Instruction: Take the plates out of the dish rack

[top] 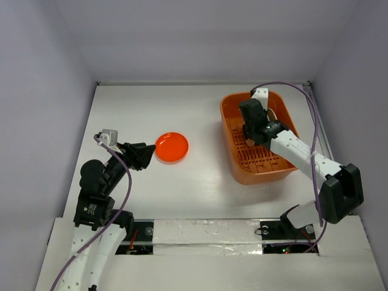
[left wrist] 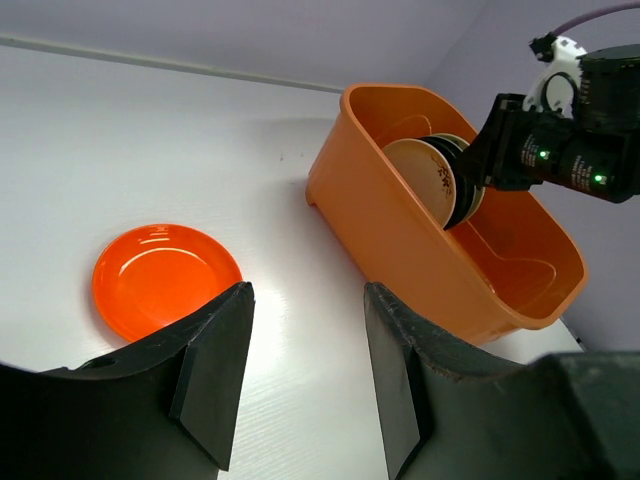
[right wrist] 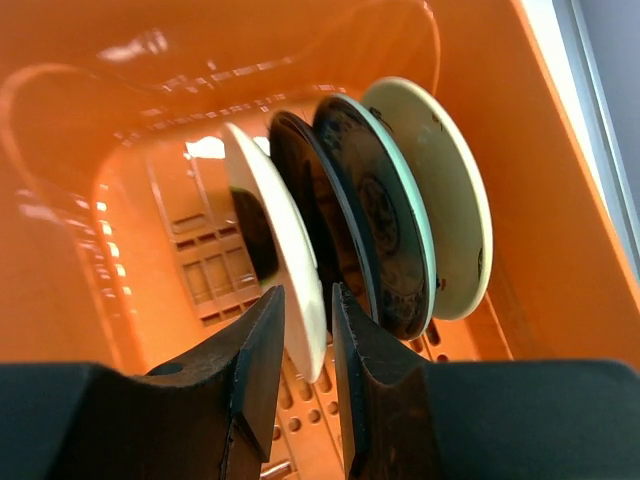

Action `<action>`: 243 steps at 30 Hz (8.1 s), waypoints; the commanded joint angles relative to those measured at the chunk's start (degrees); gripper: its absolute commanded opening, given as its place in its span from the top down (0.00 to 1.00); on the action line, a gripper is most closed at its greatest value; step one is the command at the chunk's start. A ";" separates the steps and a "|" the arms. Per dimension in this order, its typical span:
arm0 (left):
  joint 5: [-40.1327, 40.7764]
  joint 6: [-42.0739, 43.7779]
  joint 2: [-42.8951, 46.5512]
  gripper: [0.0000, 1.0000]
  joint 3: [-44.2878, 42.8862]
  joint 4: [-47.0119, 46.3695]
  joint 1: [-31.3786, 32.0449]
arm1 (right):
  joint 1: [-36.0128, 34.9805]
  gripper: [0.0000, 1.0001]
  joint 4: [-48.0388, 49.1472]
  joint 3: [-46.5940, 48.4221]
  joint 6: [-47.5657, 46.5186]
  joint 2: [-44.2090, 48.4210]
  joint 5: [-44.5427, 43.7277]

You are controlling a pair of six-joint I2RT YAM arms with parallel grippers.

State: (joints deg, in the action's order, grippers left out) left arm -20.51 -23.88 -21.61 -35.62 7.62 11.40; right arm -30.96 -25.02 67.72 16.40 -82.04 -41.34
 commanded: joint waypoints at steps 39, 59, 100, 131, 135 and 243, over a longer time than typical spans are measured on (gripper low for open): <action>-0.84 -0.38 -0.02 0.55 0.37 -2.52 -0.41 | -7.35 1.00 -2.34 15.34 -2.88 14.80 9.93; -0.32 -0.29 0.51 0.55 0.20 -2.17 -0.94 | -16.50 1.00 21.59 18.76 16.20 -21.48 36.33; -0.23 -0.38 1.13 0.55 0.20 -2.08 -0.94 | -16.50 0.46 12.71 16.57 13.48 -23.88 20.61; -0.67 -0.38 0.60 0.55 0.37 -2.52 -0.94 | 7.05 0.61 -4.78 5.58 -3.40 1.10 7.07; -0.84 -0.38 0.69 0.55 0.37 -2.52 -0.94 | 7.05 0.63 -5.13 5.93 -3.40 -2.07 7.07; -0.58 -0.38 1.57 0.55 0.28 -2.43 -1.47 | -6.06 1.00 0.59 7.09 5.22 1.43 1.09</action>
State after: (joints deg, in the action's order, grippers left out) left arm -20.71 -24.10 -20.80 -35.62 7.60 10.24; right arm -42.61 -20.99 78.11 23.92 -85.54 -30.70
